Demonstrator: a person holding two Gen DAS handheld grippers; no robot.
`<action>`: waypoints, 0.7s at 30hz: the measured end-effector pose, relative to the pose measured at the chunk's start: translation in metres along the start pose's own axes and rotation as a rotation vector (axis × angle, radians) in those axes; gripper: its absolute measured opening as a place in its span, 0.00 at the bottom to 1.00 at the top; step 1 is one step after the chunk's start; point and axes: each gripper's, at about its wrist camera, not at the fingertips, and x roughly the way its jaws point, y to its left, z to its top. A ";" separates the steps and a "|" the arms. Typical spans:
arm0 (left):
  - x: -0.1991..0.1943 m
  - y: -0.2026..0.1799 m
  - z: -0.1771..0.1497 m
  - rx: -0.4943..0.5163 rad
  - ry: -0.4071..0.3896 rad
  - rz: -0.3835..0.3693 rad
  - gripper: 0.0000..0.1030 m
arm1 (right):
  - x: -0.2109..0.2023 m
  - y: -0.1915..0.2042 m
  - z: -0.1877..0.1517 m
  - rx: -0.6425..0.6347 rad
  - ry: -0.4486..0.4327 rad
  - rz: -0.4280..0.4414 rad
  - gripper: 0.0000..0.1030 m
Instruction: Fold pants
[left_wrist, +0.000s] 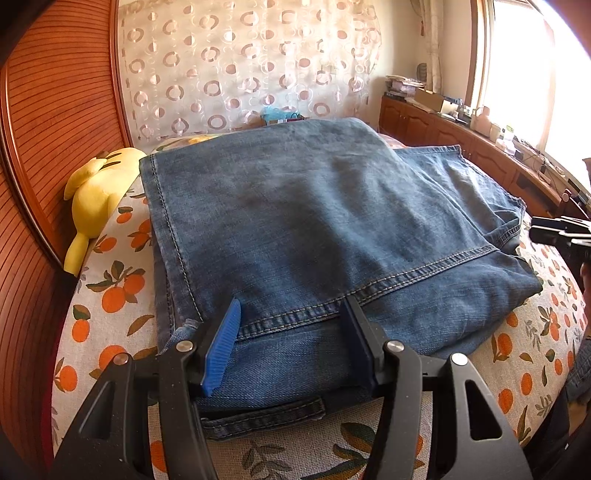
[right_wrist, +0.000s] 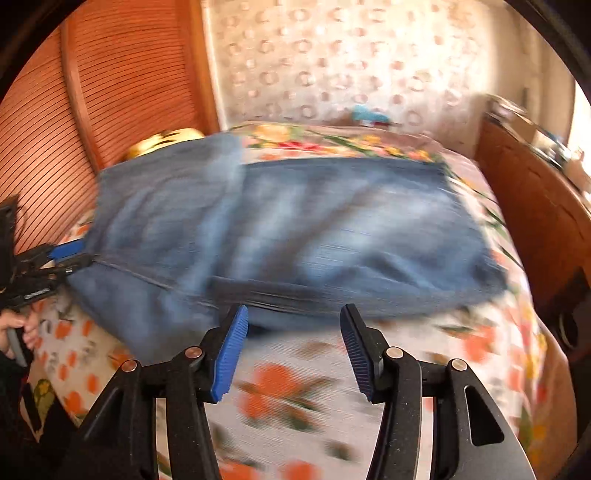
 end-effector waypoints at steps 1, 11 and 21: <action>0.000 0.000 0.000 0.000 0.000 0.001 0.55 | -0.003 -0.016 -0.003 0.021 0.003 -0.024 0.53; 0.000 0.001 0.000 0.000 -0.001 0.000 0.55 | -0.009 -0.120 -0.014 0.230 0.028 -0.119 0.54; -0.001 0.001 0.000 0.001 -0.001 0.000 0.55 | 0.022 -0.153 -0.001 0.384 0.056 -0.068 0.54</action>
